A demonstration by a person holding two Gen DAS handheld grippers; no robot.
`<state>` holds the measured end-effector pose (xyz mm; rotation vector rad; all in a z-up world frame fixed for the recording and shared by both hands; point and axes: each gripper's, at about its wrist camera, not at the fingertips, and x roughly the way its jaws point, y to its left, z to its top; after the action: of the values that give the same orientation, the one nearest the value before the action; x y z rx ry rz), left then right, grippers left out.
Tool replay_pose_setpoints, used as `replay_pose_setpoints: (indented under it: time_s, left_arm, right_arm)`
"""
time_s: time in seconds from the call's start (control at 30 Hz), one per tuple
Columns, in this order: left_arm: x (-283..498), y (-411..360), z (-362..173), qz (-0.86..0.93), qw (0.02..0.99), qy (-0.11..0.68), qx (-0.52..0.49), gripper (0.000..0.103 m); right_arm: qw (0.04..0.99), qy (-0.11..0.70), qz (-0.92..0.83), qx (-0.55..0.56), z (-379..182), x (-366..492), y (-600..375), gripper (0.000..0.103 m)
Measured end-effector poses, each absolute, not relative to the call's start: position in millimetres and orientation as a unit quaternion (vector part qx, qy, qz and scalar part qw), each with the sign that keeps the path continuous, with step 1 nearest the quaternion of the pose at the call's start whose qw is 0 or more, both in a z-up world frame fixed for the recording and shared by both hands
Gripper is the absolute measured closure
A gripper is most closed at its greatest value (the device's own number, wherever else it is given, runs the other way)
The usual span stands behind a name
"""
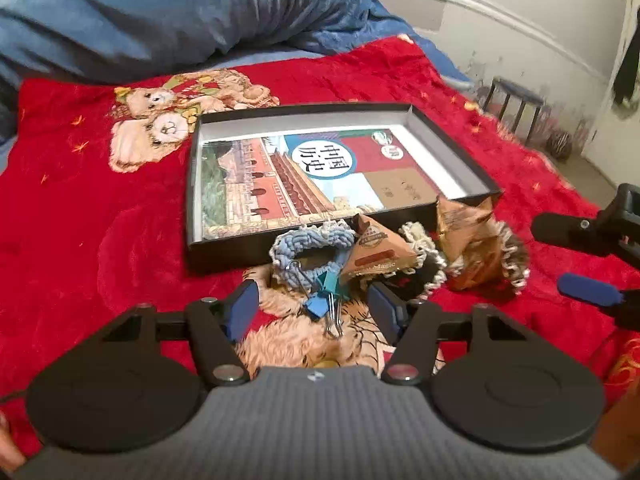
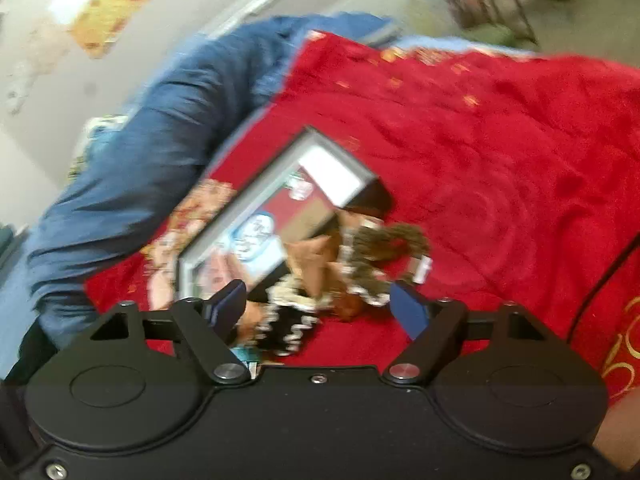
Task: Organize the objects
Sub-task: 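Grasp the blue binder clip with left tool while right tool grasps brown hair tie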
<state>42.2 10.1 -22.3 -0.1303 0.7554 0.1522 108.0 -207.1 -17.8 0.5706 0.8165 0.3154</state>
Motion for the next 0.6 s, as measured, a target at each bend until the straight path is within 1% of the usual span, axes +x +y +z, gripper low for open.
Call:
replay_pose_setpoints:
  time_s: [0.13, 0.17, 0.2, 0.23, 0.27, 0.3, 0.5, 0.57, 0.6]
  left_arm:
    - [56, 2, -36, 0.061, 0.921, 0.38, -0.061, 0.032]
    - [60, -1, -38, 0.062, 0.921, 0.38, -0.06, 0.035]
    - [64, -3, -41, 0.062, 0.921, 0.38, -0.057, 0.042]
    - [67, -5, -44, 0.062, 0.921, 0.381, -0.053, 0.046]
    - [70, -7, -46, 0.064, 0.921, 0.382, -0.047, 0.057]
    - [72, -8, -48, 0.066, 0.92, 0.384, -0.041, 0.061]
    - [81, -16, -59, 0.083, 0.917, 0.39, 0.007, 0.063]
    - [84, -18, -62, 0.087, 0.917, 0.388, 0.008, 0.06]
    - [85, -19, -62, 0.085, 0.918, 0.388, 0.011, 0.07]
  right_arm:
    - [0.863, 0.405, 0.121, 0.276, -32, 124, -207, 0.028]
    - [0.864, 0.407, 0.11, 0.275, -36, 127, -206, 0.028]
    - [0.863, 0.412, 0.098, 0.274, -38, 131, -206, 0.028]
    - [0.862, 0.418, 0.088, 0.275, -42, 136, -206, 0.029]
    - [0.859, 0.422, 0.081, 0.277, -46, 139, -206, 0.03]
    - [0.857, 0.424, 0.078, 0.281, -49, 141, -207, 0.031]
    - [0.858, 0.423, 0.075, 0.28, -58, 147, -203, 0.031]
    - [0.859, 0.422, 0.072, 0.28, -59, 147, -202, 0.031]
    - [0.858, 0.423, 0.071, 0.284, -60, 148, -202, 0.031]
